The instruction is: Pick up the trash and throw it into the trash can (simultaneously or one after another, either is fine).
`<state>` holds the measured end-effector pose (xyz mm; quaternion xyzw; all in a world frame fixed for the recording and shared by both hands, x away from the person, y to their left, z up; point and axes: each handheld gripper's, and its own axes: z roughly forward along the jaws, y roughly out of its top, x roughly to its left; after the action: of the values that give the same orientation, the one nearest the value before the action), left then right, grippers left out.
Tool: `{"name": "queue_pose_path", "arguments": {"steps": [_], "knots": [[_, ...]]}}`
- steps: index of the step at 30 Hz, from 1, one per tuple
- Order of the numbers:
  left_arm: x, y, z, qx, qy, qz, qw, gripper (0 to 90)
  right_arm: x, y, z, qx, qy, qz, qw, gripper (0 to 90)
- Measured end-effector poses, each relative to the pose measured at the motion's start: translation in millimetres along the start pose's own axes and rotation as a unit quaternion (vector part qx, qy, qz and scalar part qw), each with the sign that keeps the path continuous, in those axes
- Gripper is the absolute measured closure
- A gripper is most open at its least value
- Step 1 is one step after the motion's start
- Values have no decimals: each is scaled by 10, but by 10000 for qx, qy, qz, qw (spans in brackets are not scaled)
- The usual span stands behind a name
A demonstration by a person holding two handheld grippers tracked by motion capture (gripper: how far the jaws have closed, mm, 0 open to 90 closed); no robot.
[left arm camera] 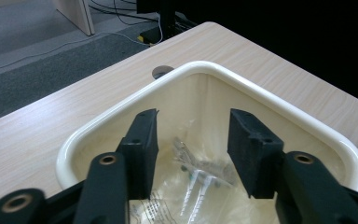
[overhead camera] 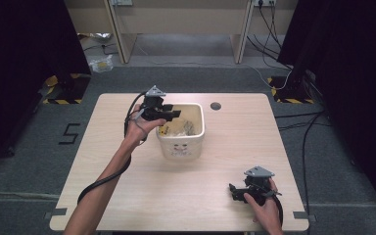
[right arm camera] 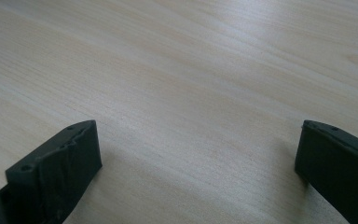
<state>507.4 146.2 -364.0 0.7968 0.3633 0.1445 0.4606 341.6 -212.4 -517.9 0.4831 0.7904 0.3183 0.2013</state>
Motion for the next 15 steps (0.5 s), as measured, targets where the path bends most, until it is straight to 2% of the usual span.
{"name": "queue_pose_path", "arguments": {"steps": [6, 15], "knots": [[-8, 5, -76, 0, -3, -133, 9999, 383, 0, 0, 0, -3, -3, -6, 10000, 6], [-12, 3, -229, -34, 33, -265, 9996, 238, -1, 0, 0, -2, -8, -13, 10000, 6]]}}
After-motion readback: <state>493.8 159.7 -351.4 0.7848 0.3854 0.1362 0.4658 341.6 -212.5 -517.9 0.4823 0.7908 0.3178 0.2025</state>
